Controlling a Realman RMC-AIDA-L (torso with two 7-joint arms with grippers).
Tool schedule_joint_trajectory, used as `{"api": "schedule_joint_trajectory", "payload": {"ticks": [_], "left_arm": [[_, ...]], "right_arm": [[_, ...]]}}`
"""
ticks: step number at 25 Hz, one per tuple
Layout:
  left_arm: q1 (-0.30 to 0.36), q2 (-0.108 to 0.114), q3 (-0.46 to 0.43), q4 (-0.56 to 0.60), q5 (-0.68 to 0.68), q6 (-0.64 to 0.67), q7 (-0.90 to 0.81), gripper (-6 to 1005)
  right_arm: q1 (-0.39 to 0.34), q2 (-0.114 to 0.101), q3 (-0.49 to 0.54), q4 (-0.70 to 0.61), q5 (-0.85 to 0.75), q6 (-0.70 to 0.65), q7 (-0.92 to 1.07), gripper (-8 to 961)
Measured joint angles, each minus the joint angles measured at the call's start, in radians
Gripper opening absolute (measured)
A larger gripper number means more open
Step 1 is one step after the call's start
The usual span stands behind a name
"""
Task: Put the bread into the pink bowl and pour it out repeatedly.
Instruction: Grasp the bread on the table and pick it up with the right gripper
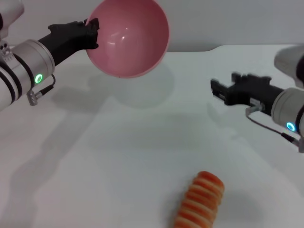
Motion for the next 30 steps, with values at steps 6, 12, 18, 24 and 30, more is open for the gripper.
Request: {"api": "schedule_joint_trajectory", "payload": {"ticks": [6,12,18,24,30], "left_arm": [[0.029,0.001,0.007,0.053,0.02,0.005,0.031,50],[0.071,-0.002,0.052,0.142,0.135,0.019,0.049,50],[0.092,0.001,0.011,0.171,0.222,-0.014,-0.111,50],[0.096,0.0,-0.011,0.166,0.294,-0.037,-0.172,50],[0.099,-0.001,-0.009,0.184,0.281,-0.028,-0.173,50]], "right_arm": [[0.086,0.002,0.074,-0.083,-0.054,0.352,0.071,581],[0.124,0.005,0.045,-0.099,-0.178,0.407,0.168,582],[0.141,0.006,0.033,-0.076,-0.178,0.413,0.172,583],[0.144,0.006,0.03,-0.074,-0.178,0.413,0.173,584],[0.16,0.007,0.027,-0.051,-0.177,0.408,0.173,585]]}}
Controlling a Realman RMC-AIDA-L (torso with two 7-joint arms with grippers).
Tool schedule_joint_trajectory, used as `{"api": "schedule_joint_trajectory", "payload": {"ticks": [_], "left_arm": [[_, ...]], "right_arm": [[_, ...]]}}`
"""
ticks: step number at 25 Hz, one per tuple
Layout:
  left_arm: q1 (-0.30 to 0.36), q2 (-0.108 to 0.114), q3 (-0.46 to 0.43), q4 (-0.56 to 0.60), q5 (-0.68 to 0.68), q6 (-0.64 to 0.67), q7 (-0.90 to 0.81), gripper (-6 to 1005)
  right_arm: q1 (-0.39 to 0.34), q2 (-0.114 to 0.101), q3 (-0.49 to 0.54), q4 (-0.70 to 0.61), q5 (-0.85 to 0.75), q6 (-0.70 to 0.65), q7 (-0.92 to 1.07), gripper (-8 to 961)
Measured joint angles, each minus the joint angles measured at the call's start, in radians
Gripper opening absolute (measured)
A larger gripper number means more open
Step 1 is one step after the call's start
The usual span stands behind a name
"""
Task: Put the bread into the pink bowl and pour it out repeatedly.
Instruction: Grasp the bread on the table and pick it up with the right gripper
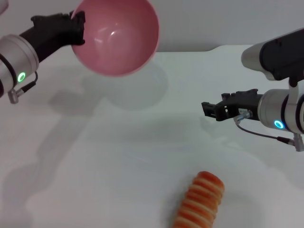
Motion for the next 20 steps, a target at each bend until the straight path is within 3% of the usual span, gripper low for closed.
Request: {"api": "schedule_joint_trajectory", "payload": {"ticks": [13,20], "left_arm": [[-0.015,0.0,0.051,0.049,-0.017,0.2,0.044,50],[-0.009,-0.005,0.274,0.035,0.192,0.459,0.295,50]], "right_arm": [[0.009,-0.001,-0.005,0.028,0.0,-0.003,0.001,587],[0.01,-0.001,-0.001,0.033,-0.002,-0.004,0.001,588]]}}
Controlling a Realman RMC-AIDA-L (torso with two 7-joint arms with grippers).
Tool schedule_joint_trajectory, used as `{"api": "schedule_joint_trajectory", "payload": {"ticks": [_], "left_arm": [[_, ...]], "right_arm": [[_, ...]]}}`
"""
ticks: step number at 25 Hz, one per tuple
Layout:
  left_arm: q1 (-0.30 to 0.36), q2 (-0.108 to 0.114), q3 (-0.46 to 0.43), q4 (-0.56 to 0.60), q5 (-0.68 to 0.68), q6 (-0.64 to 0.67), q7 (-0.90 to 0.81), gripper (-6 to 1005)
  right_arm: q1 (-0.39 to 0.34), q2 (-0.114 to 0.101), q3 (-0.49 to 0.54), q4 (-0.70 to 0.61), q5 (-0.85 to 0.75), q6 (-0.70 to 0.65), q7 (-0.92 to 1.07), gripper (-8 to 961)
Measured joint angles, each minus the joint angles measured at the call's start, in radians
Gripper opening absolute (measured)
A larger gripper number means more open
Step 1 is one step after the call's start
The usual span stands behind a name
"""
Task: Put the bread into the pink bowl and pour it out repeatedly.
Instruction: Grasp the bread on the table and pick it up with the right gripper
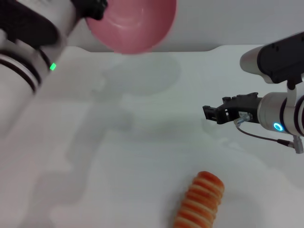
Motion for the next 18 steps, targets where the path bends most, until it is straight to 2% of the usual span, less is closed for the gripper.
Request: {"api": "schedule_joint_trajectory", "payload": {"ticks": [4,10,13,14,15,16,17,18], "left_arm": [[-0.004,-0.003,0.08,-0.066,0.024,0.175,0.093,50],[-0.001,-0.001,0.237,-0.141,0.012,0.584,0.05,50],[0.006,0.002,0.25,-0.127,0.002,0.624,-0.092,50],[0.01,0.006,0.245,-0.119,-0.001,0.579,-0.264,50],[0.01,0.006,0.245,-0.119,-0.001,0.579,-0.264,50],[0.01,0.012,0.242,-0.135,0.028,0.552,-0.484,50],[0.01,0.012,0.242,-0.135,0.028,0.552,-0.484,50],[0.009,0.014,0.242,-0.15,0.056,0.547,-0.59,50]], "right_arm": [[0.0,0.0,-0.003,0.0,0.0,0.0,0.0,588],[0.004,-0.001,-0.005,0.003,0.001,0.0,0.0,589],[0.013,-0.001,-0.005,0.016,0.003,0.0,0.0,590],[0.013,-0.001,-0.005,0.016,0.003,0.0,0.0,590],[0.014,-0.001,-0.005,0.019,0.003,0.0,0.0,590],[0.014,-0.001,-0.006,0.022,0.003,-0.001,0.0,590],[0.014,-0.001,-0.006,0.022,0.003,-0.001,0.0,590],[0.014,-0.001,-0.006,0.023,0.003,-0.001,0.0,591]]}}
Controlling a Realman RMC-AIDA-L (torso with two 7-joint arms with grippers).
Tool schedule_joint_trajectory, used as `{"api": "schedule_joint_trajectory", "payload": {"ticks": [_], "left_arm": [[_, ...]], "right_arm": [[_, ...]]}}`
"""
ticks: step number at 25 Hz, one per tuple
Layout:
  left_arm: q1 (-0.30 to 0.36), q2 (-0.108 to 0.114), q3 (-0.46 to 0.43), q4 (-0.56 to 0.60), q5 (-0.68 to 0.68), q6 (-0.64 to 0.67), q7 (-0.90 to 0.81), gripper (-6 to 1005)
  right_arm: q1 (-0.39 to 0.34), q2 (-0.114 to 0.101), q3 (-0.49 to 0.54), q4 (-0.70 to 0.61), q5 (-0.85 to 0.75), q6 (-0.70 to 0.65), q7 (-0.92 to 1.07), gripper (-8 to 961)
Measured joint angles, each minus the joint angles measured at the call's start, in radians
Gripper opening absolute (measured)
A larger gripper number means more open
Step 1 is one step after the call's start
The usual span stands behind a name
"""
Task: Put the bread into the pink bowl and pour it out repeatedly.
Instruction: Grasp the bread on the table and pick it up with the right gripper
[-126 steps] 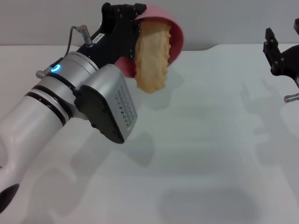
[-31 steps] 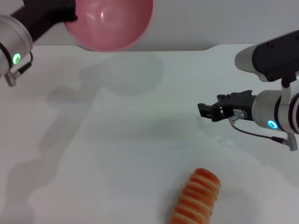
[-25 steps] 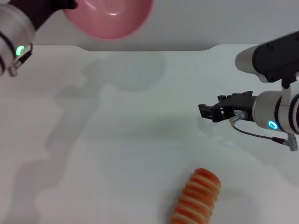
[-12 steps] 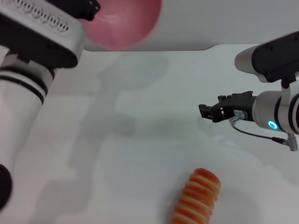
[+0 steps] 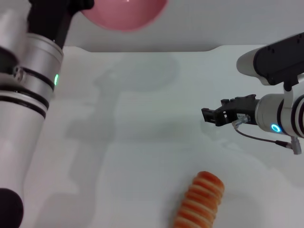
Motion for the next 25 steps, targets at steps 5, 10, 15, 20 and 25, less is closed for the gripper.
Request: {"api": "schedule_joint_trajectory", "payload": {"ticks": [5,10,15,20,25], "left_arm": [[-0.008,0.002,-0.029,-0.055,0.202,-0.023,-0.37,50],[-0.047,0.001,-0.111,-0.064,0.3,-0.205,-0.499,50],[-0.124,0.003,-0.225,-0.038,0.343,-0.582,-0.469,50],[-0.12,-0.002,-0.292,0.027,0.389,-0.785,-0.4,50],[-0.103,-0.005,-0.38,0.096,0.417,-0.947,-0.385,50]], "right_arm": [[0.0,0.001,-0.001,0.001,0.0,-0.001,0.0,591],[0.0,0.001,-0.001,0.001,0.0,-0.002,0.0,592],[0.0,0.001,-0.001,0.003,-0.004,-0.004,0.0,593],[0.0,0.001,0.0,0.012,0.0,-0.008,-0.001,594],[0.0,0.001,-0.001,0.01,0.0,-0.008,-0.002,595]]}}
